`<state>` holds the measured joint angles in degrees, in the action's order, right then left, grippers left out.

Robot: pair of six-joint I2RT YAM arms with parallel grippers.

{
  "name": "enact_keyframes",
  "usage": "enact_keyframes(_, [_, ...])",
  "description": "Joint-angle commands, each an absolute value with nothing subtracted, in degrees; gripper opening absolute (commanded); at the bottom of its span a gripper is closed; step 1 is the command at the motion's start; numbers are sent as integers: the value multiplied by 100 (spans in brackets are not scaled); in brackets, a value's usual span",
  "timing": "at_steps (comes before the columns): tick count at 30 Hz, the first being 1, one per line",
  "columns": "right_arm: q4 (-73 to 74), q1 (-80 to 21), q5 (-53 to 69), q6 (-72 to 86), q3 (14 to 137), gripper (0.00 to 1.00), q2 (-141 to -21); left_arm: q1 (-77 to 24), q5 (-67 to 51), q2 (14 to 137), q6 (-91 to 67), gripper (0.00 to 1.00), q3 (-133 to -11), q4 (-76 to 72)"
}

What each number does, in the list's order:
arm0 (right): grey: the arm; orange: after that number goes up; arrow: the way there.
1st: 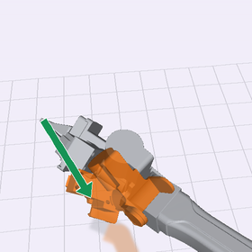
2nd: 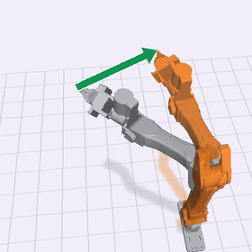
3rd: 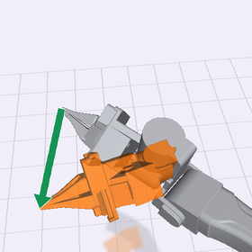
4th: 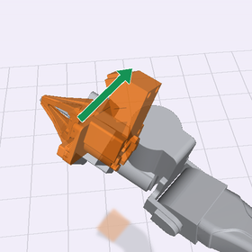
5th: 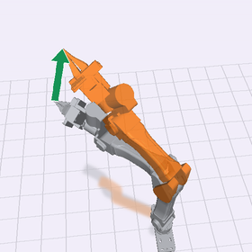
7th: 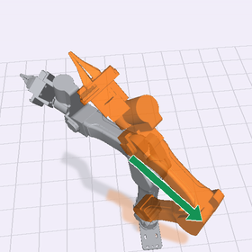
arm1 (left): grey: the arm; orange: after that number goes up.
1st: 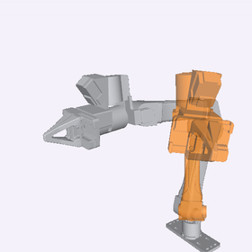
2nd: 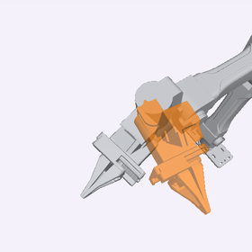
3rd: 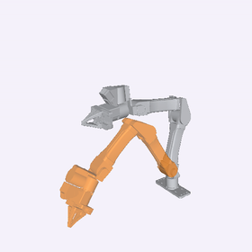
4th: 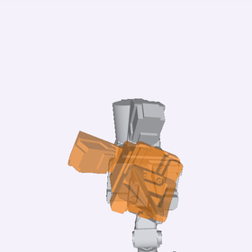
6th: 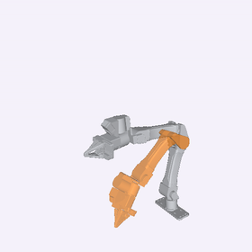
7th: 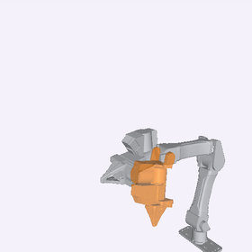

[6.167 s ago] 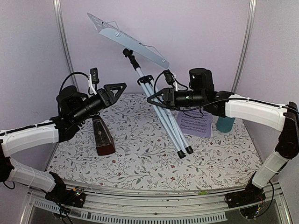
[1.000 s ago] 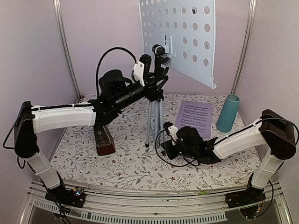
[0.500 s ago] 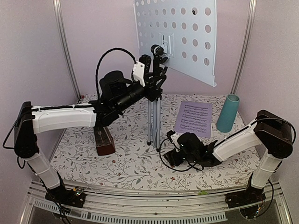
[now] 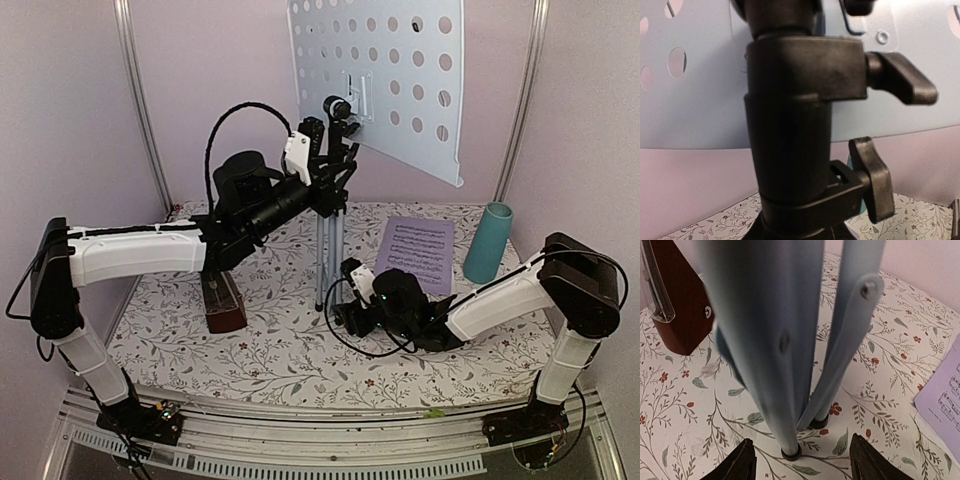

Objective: Set up the instrument practice props
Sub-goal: Open the music stand at the center of the board.

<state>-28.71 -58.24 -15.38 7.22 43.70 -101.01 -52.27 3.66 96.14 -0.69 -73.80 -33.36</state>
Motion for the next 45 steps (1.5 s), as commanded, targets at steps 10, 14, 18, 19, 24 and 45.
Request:
enact_keyframes(10, [-3147, -5857, -2058, 492, 4903, 52, -10770, -5244, 334, 9667, -132, 0, -7689, -3337])
enact_keyframes(14, [-3111, -5859, -2146, 572, 4832, 58, -10719, -5245, 434, 9721, -175, 0, -7796, -3209])
enact_keyframes(18, [-3283, -5873, -2281, 637, 4722, 66, -10619, -5230, 563, 9791, -285, 0, -7884, -3143])
enact_keyframes(19, [-3350, -5882, -2331, 629, 4701, 67, -10610, -5227, 585, 9817, -322, 0, -7927, -3111])
enact_keyframes(24, [-3620, -5888, -2587, 606, 4626, 63, -10605, -5223, 605, 9887, -425, 0, -7993, -3085])
enact_keyframes(45, [-4049, -5882, -2590, 492, 4684, 60, -10859, -5199, 682, 9818, -557, 0, -8005, -2929])
